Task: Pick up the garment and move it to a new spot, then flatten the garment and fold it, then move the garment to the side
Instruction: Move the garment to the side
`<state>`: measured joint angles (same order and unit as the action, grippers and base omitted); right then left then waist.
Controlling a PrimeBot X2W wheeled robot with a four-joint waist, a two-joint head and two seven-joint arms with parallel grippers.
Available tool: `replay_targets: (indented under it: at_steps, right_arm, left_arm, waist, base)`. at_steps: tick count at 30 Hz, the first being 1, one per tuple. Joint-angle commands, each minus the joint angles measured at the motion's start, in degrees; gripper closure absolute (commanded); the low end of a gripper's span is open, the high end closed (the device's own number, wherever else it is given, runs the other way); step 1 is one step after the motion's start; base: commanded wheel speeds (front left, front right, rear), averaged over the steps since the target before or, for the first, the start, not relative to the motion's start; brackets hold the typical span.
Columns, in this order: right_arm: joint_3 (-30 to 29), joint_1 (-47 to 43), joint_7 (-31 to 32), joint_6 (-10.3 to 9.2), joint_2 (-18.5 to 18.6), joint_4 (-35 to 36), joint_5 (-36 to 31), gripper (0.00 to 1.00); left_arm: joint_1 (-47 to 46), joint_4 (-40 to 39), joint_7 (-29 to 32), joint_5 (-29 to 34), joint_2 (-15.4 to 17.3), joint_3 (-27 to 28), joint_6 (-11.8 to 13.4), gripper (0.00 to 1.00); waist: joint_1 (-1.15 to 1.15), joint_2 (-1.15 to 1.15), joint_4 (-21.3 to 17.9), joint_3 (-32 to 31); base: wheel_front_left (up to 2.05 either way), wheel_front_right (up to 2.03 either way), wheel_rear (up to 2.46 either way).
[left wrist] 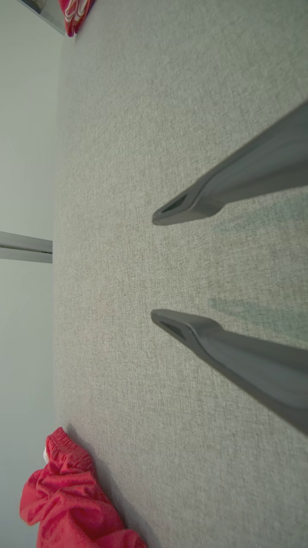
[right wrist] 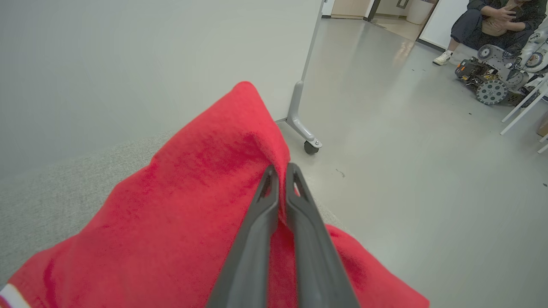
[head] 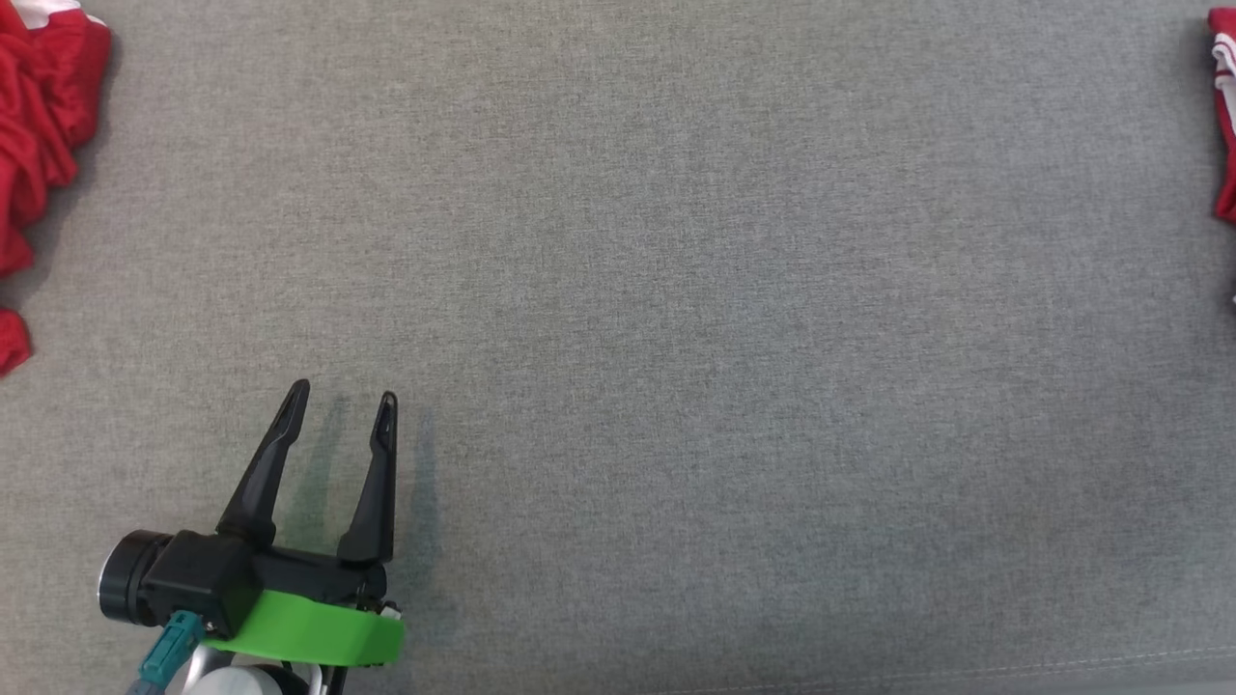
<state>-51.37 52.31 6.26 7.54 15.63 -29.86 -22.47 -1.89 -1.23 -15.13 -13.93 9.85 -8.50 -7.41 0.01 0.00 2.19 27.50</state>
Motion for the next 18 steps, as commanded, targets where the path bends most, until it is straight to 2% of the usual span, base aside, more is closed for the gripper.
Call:
replay_targets:
  at_steps: [1,2,3,4,9,15,18]
  right_arm:
    - [-1.26,0.93,-0.97,-0.11,0.39,0.47,-1.55,1.00]
    - [-1.82,1.16,-1.91,-0.10,0.20,0.64,-2.24,1.00]
    - [-2.34,1.17,-3.29,-0.11,0.10,0.99,-3.57,0.61]
    - [-2.74,1.04,-4.05,-0.11,0.03,0.98,-4.76,0.00]
    - [-0.42,-0.63,-10.45,-0.10,-1.36,0.07,-7.14,0.00]
    - [6.82,-7.12,-17.22,-0.10,-2.48,1.19,-3.35,0.00]
    - [12.01,-13.72,-18.99,-0.11,-3.42,3.67,0.16,0.00]
  left_arm:
    - [-0.22,-0.17,-0.01,-0.06,0.32,0.30,-0.13,0.00]
    - [-0.19,-0.17,-0.01,0.00,0.24,0.35,-0.13,0.00]
    - [-0.10,-0.11,-0.01,0.09,0.09,0.45,-0.13,0.00]
    - [-0.02,-0.03,-0.01,0.19,-0.06,0.51,-0.13,0.00]
    - [0.70,0.67,-0.02,0.49,-1.61,0.81,-0.13,0.00]
    - [2.43,2.37,-0.02,0.79,-4.14,2.11,-0.14,0.00]
    - [4.14,3.73,-0.02,0.92,-5.29,2.87,-0.14,0.00]
  waist:
    - [-0.01,0.00,0.23,0.12]
    - [-0.01,0.00,0.19,0.02]
    - [-0.01,0.00,0.08,-0.15]
    - [-0.01,0.00,-0.04,-0.34]
    - [-0.01,0.00,-0.72,-3.30]
    - [-0.01,0.00,-0.40,-9.95]
    - [-0.01,0.00,0.22,-14.17]
  base:
    - [0.00,0.00,0.00]
    - [0.00,0.00,0.00]
    - [0.00,0.00,0.00]
    - [0.00,0.00,0.00]
    - [0.00,0.00,0.00]
    - [0.00,0.00,0.00]
    - [0.00,0.00,0.00]
